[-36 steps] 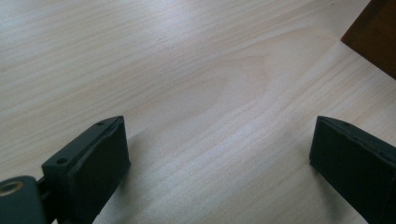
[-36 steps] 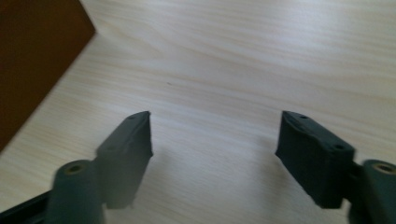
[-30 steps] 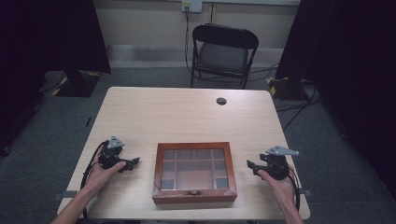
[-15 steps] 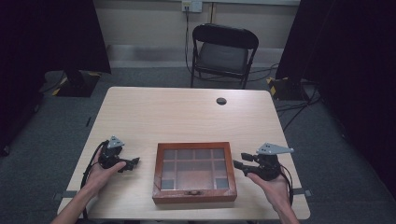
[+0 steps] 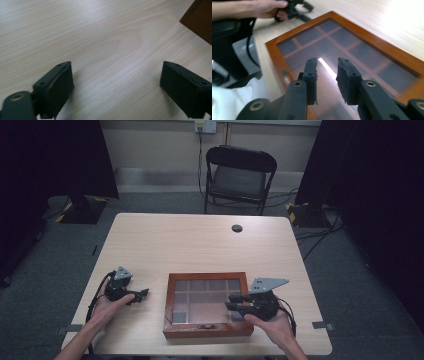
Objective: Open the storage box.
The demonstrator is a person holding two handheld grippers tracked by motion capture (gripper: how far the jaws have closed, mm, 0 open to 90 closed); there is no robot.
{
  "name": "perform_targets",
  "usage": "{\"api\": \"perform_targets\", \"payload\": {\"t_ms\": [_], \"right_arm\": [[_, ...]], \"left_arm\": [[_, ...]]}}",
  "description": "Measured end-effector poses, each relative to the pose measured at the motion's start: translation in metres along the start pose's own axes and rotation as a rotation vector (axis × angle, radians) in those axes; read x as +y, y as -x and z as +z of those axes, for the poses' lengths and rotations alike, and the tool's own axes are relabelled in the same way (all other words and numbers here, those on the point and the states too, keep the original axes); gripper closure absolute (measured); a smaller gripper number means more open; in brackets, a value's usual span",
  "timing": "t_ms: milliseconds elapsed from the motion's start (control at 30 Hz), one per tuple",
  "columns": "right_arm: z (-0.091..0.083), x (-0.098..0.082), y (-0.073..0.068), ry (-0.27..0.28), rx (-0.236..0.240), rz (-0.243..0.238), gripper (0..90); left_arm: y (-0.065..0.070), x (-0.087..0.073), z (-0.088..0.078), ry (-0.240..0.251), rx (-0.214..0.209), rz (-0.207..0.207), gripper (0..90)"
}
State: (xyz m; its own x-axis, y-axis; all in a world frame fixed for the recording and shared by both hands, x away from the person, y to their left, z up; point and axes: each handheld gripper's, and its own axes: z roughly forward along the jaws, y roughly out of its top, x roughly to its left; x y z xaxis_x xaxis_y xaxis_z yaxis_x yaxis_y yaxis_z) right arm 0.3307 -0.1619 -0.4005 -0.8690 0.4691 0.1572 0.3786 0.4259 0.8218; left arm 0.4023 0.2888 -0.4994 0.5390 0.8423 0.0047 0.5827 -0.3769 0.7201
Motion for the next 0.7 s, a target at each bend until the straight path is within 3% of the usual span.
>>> {"api": "perform_targets", "payload": {"t_ms": [67, 167, 400, 700], "right_arm": [[0.008, 0.004, -0.005, -0.013, 0.031, -0.021, 72.2], [0.018, 0.006, -0.012, -0.014, 0.071, -0.038, 75.0], [0.038, -0.002, -0.025, -0.086, 0.170, -0.081, 81.5], [0.051, -0.011, -0.030, -0.143, 0.214, -0.102, 85.4]], "left_arm": [[0.001, 0.000, -0.001, -0.002, -0.014, 0.011, 17.4], [0.002, 0.001, -0.002, -0.003, -0.018, 0.016, 16.7], [0.002, 0.002, -0.009, 0.034, -0.031, -0.012, 18.0], [0.012, 0.007, -0.013, 0.048, -0.062, 0.008, 18.6]]}}
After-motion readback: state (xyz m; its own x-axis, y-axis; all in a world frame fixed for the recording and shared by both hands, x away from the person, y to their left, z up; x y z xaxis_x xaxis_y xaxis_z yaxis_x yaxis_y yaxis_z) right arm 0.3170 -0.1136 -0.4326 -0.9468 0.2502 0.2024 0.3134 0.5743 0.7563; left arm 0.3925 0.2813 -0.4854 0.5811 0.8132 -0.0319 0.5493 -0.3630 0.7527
